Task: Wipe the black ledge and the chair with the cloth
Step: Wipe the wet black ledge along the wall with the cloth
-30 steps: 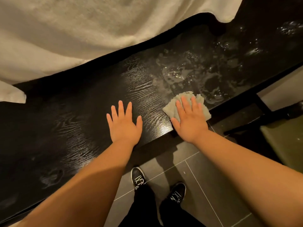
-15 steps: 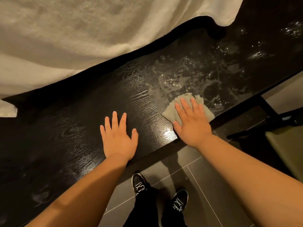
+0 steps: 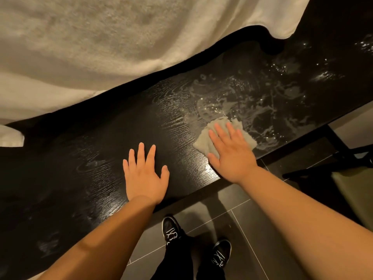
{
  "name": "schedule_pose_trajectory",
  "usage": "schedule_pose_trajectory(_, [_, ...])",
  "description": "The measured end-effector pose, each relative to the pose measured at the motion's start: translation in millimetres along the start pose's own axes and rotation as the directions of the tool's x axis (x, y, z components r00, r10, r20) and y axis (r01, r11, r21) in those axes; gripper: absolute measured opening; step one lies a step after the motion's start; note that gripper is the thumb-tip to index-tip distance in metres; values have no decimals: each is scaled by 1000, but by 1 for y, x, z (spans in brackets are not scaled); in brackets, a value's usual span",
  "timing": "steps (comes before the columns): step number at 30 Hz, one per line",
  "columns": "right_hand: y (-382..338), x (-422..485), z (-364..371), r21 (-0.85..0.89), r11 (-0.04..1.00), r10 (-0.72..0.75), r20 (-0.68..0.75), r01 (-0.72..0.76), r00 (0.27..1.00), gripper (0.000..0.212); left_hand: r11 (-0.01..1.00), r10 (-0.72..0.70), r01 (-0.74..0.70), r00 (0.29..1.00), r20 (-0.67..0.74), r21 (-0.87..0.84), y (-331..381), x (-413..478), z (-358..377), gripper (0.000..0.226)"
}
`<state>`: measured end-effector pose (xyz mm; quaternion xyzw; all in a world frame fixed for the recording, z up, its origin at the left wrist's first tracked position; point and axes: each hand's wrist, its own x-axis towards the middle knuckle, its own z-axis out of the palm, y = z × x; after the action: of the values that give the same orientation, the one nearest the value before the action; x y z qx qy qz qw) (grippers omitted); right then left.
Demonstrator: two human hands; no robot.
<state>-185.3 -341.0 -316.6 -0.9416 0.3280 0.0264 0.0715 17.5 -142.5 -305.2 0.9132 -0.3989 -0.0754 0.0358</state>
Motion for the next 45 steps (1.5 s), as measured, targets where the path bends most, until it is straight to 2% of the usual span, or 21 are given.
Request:
schedule_pose_trajectory(2, [-19, 5, -1, 17, 990, 138, -9, -138, 990, 74, 1000, -8, 8, 1000, -1, -15, 1, 0, -1, 74])
schedule_pose_trajectory(4, [-46, 2, 2, 42, 989, 139, 1, -139, 990, 75, 1000, -11, 11, 1000, 4, -22, 1, 1, -3, 73])
schedule_pose_trajectory(6, [-58, -7, 7, 44, 998, -40, 17, 39, 999, 73, 999, -19, 20, 1000, 12, -27, 1, 2, -4, 74])
schedule_pose_trajectory(8, [-44, -10, 7, 50, 968, -248, 14, 247, 969, 72, 999, -28, 28, 1000, 12, -24, 1, 3, -4, 76])
schedule_pose_trajectory(10, [-17, -2, 5, 39, 942, -333, 18, 333, 943, 72, 999, -33, 33, 999, 17, -23, 0, 3, -3, 77])
schedule_pose_trajectory(12, [10, 13, -1, 8, 969, -246, 24, 246, 969, 75, 999, -33, 33, 999, 24, -19, 0, 3, -3, 78])
schedule_pose_trajectory(14, [25, 26, -10, -24, 998, -56, 55, 57, 997, 78, 999, -30, 30, 999, 26, -19, 1, 4, -4, 78])
schedule_pose_trajectory(16, [13, 31, -13, -16, 992, 129, 63, -128, 990, 79, 999, -29, 30, 999, 26, -25, 1, 4, -5, 77])
schedule_pose_trajectory(18, [-17, 23, -12, 13, 979, 202, 69, -203, 977, 77, 1000, -27, 28, 999, 36, -14, 2, 4, -5, 77])
schedule_pose_trajectory(21, [-56, -1, -3, 36, 998, -51, 73, 48, 996, 75, 999, -33, 33, 999, 31, -5, 2, 4, -4, 77])
schedule_pose_trajectory(23, [-49, -7, -1, 46, 968, -251, 95, 247, 963, 74, 999, -36, 36, 999, 30, 1, 1, 5, -5, 77])
schedule_pose_trajectory(25, [-23, 1, -1, 53, 930, -367, 102, 364, 925, 74, 999, -39, 38, 999, 30, 6, 1, 5, -4, 77])
schedule_pose_trajectory(27, [6, 14, -5, 22, 949, -315, 88, 315, 945, 75, 999, -35, 35, 999, 32, 1, 1, 4, -5, 77])
schedule_pose_trajectory(29, [22, 26, -12, -11, 990, -141, 117, 143, 983, 79, 999, -32, 32, 999, 36, -10, 1, 4, -4, 76])
schedule_pose_trajectory(31, [12, 30, -12, -10, 1000, 24, 116, -23, 993, 79, 999, -35, 36, 999, 34, -20, 0, 4, -3, 76])
schedule_pose_trajectory(33, [-15, 26, -11, 16, 993, 117, 101, -119, 988, 79, 999, -32, 33, 999, 32, -11, 1, 4, -4, 77])
schedule_pose_trajectory(35, [-42, 17, -8, 24, 997, 72, 91, -75, 993, 79, 999, -33, 33, 999, 33, 0, 1, 5, -4, 77])
schedule_pose_trajectory(37, [-56, 4, -3, 14, 997, -83, 98, 82, 992, 78, 999, -31, 31, 999, 34, 13, 1, 5, -5, 77])
schedule_pose_trajectory(41, [-23, 11, -2, 39, 920, -392, 166, 391, 905, 77, 1000, -28, 28, 999, 32, 5, 1, 5, -4, 78])
schedule_pose_trajectory(43, [5, 34, -7, 14, 936, -350, 165, 353, 922, 80, 1000, -27, 27, 999, 31, -8, 0, 5, -3, 78])
schedule_pose_trajectory(45, [21, 55, -16, -28, 982, -180, 189, 188, 965, 84, 1000, -26, 27, 999, 39, -12, 0, 5, -3, 78])
